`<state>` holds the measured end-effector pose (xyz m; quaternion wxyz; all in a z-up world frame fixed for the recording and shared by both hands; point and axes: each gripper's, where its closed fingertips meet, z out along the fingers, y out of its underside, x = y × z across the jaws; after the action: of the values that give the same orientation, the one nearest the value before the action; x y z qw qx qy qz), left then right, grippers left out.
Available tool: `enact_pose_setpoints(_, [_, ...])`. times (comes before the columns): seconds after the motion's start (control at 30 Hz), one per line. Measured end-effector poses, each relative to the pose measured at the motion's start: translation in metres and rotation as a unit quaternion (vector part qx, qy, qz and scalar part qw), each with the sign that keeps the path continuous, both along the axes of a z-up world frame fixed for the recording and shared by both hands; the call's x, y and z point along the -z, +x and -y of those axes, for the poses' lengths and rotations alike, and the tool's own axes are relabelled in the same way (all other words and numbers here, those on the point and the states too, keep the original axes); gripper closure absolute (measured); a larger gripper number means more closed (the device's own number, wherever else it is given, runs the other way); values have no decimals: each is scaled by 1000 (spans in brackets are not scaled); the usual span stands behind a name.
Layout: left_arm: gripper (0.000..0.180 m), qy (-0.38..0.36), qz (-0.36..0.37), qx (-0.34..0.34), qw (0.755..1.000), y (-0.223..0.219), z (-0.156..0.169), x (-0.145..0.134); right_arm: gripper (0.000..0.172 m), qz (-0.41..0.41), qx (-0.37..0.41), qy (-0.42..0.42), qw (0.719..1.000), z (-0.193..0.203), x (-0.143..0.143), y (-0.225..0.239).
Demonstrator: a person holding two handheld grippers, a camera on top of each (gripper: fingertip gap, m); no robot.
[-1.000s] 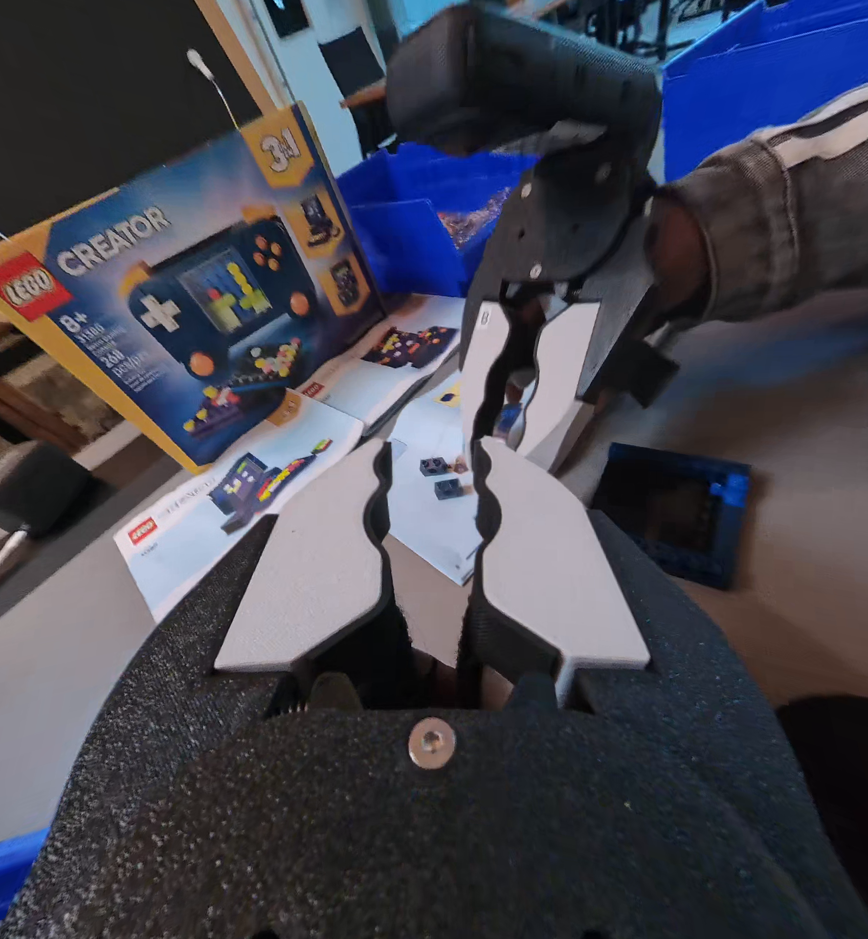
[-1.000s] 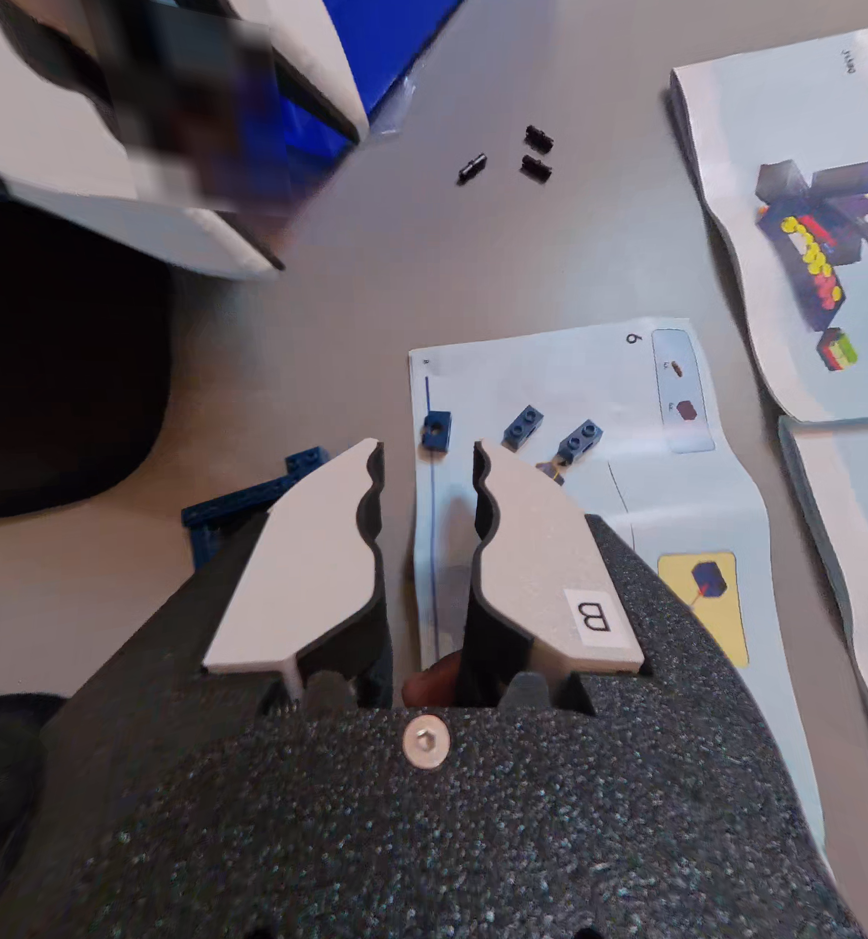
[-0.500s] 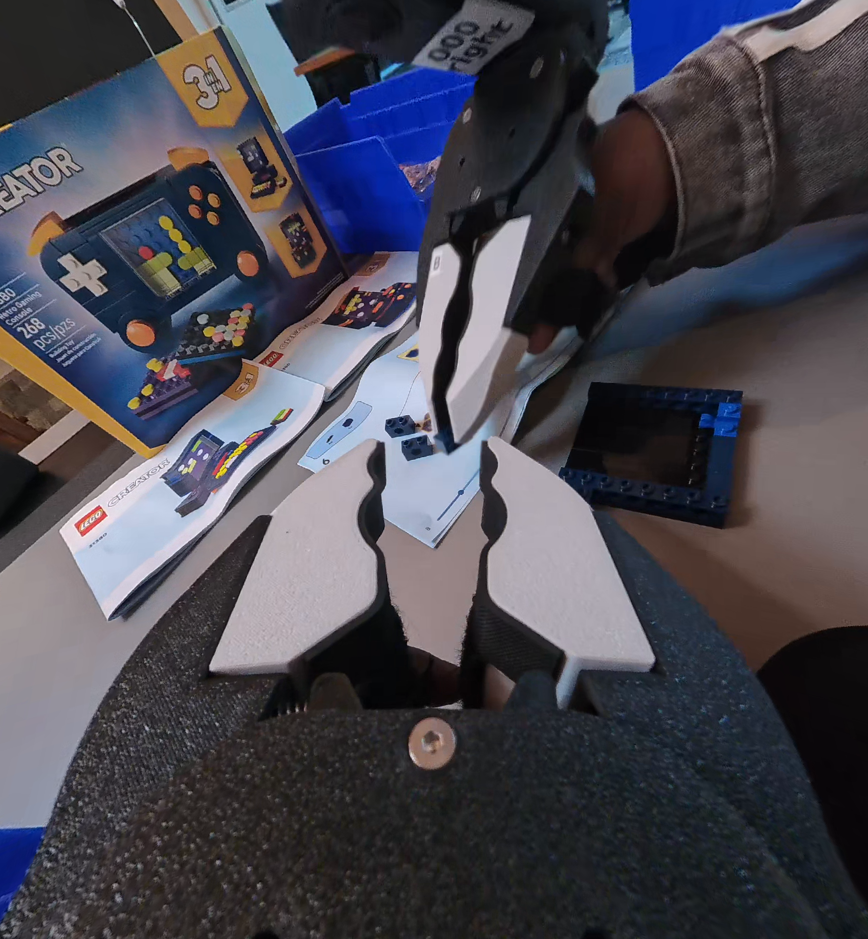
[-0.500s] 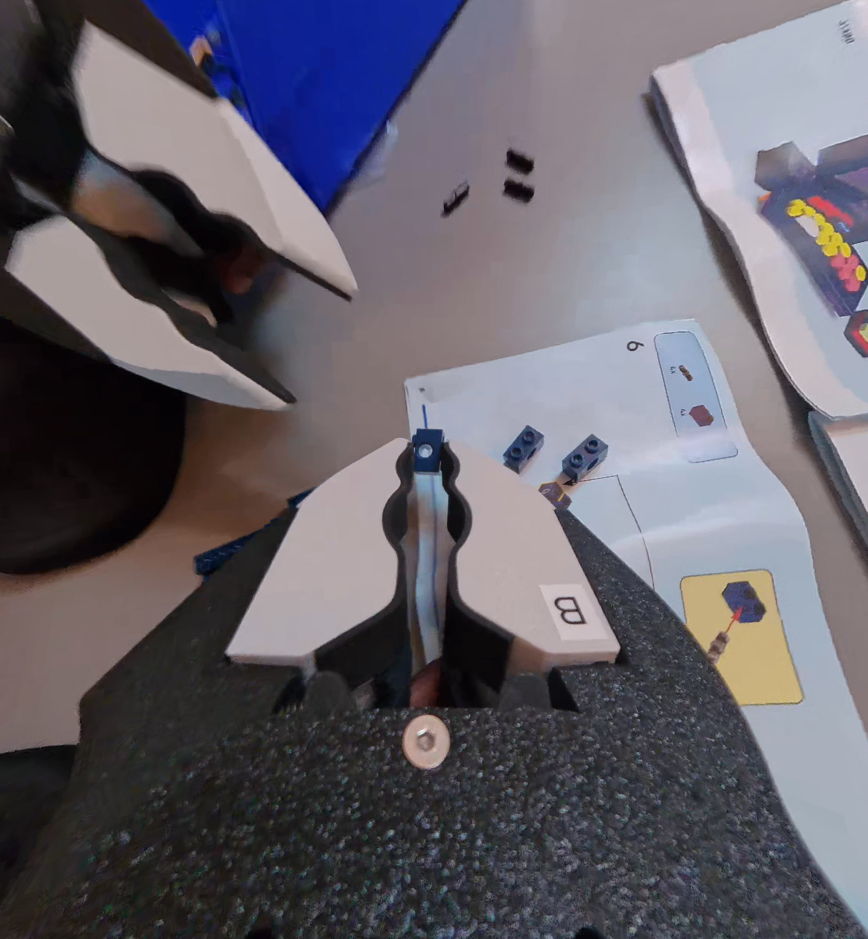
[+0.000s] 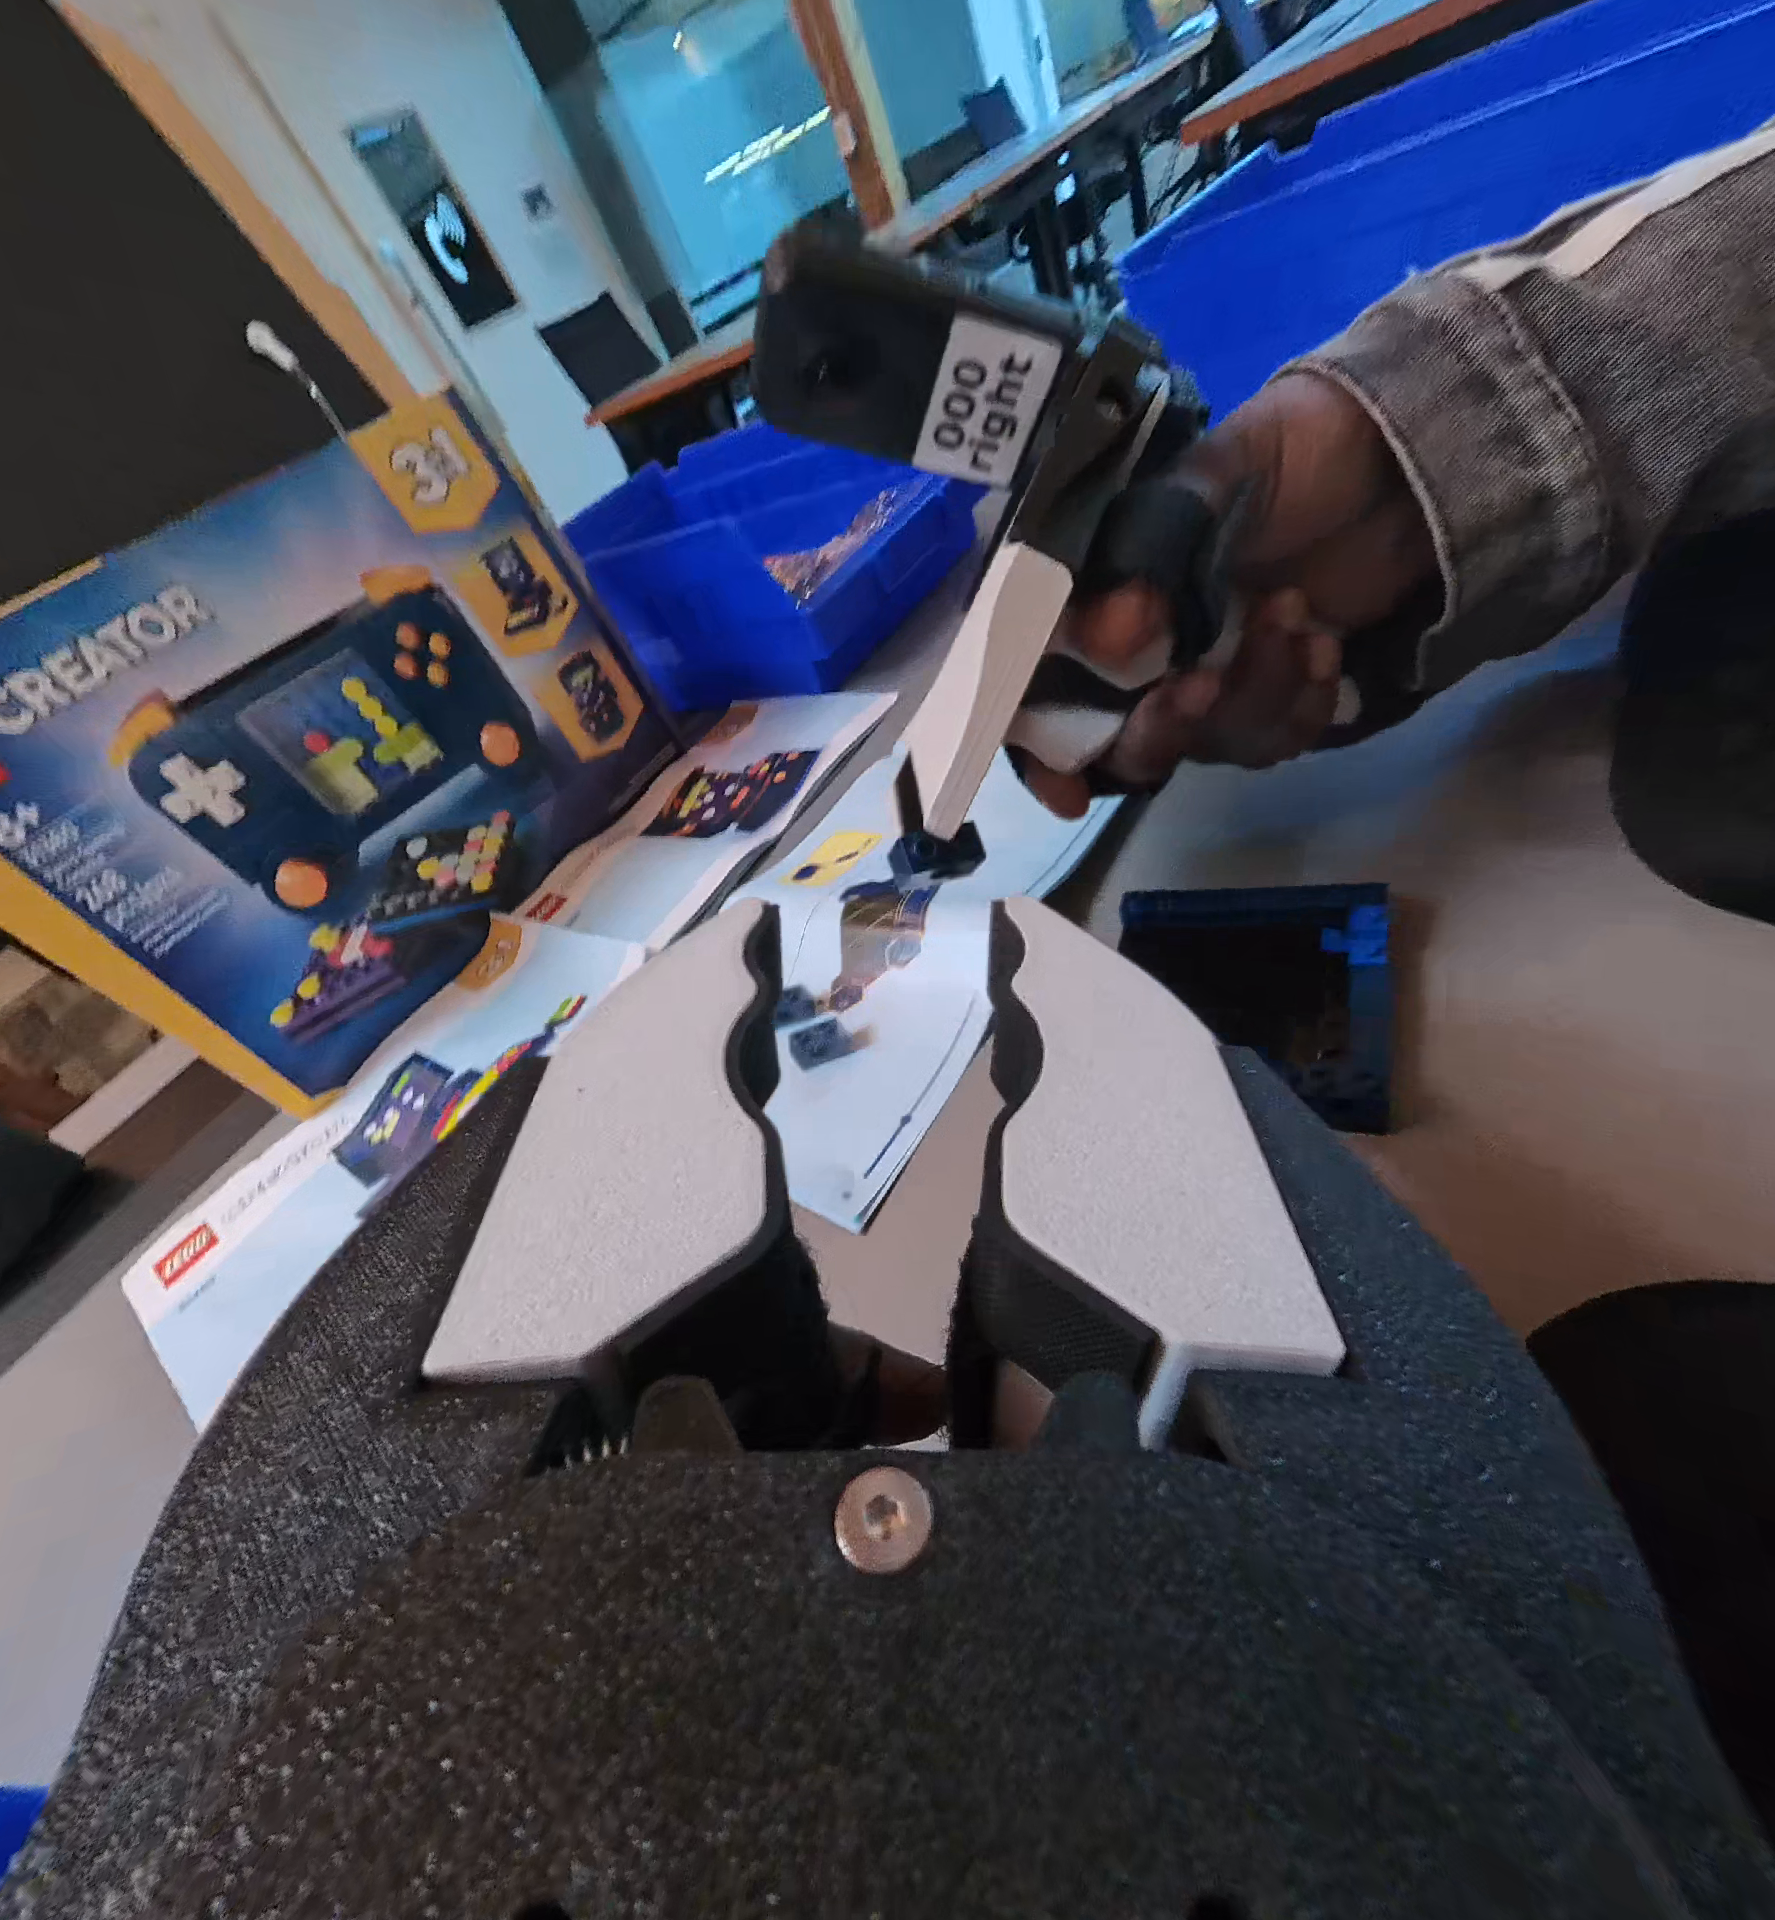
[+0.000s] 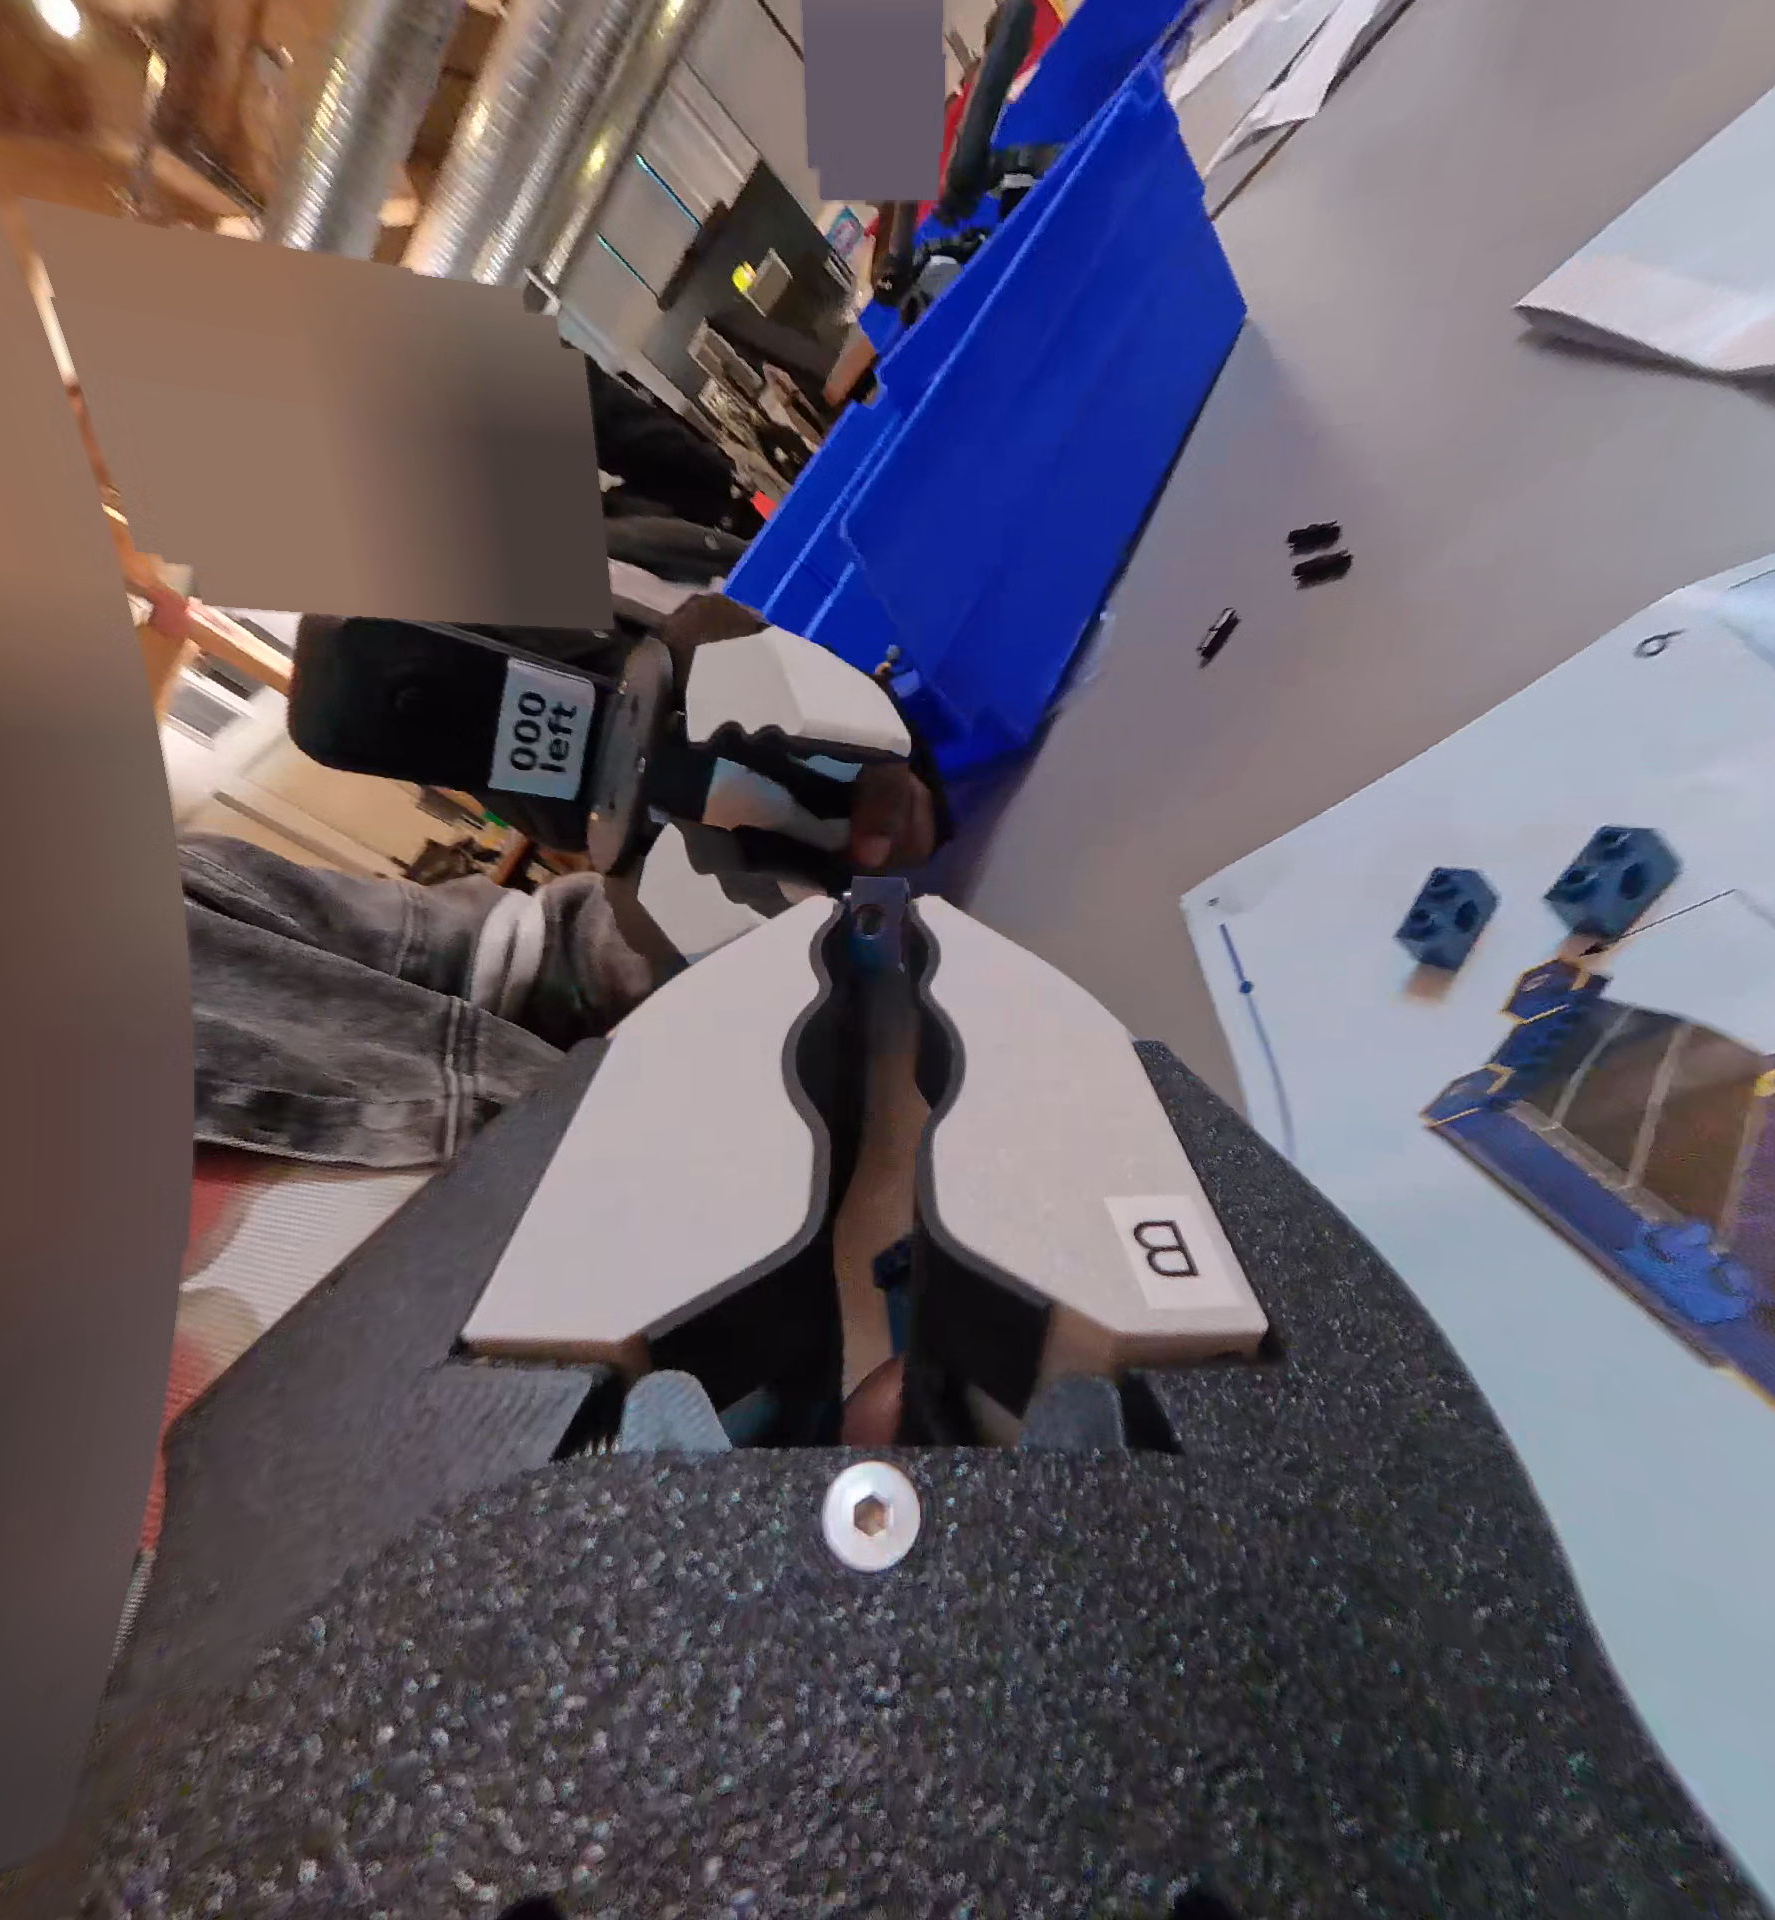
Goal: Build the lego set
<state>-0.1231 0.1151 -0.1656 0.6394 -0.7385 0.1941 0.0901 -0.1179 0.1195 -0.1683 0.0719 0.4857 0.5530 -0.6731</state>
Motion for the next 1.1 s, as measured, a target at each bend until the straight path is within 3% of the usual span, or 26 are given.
enact_pose_setpoints(0.23, [145, 30, -9, 29, 999, 13, 0, -6, 162, 17, 5, -137, 990, 6, -9, 3])
enact_pose_setpoints(0.53, [155, 58, -87, -7, 994, 10, -1, -11, 162, 48, -11, -284, 958, 11, -24, 3])
enact_pose_setpoints(0.9, [163, 58, -101, -12, 993, 11, 0, -12, 162, 52, -18, -277, 959, 20, -22, 4])
enact_pose_setpoints(1.0, [164, 57, -73, -3, 996, 12, 1, -14, 162, 37, -18, -260, 965, 20, -24, 4])
enact_pose_setpoints(1.1, [164, 72, -11, -4, 997, 8, 9, -25, 146, -11, -8, -203, 979, 13, -36, 5])
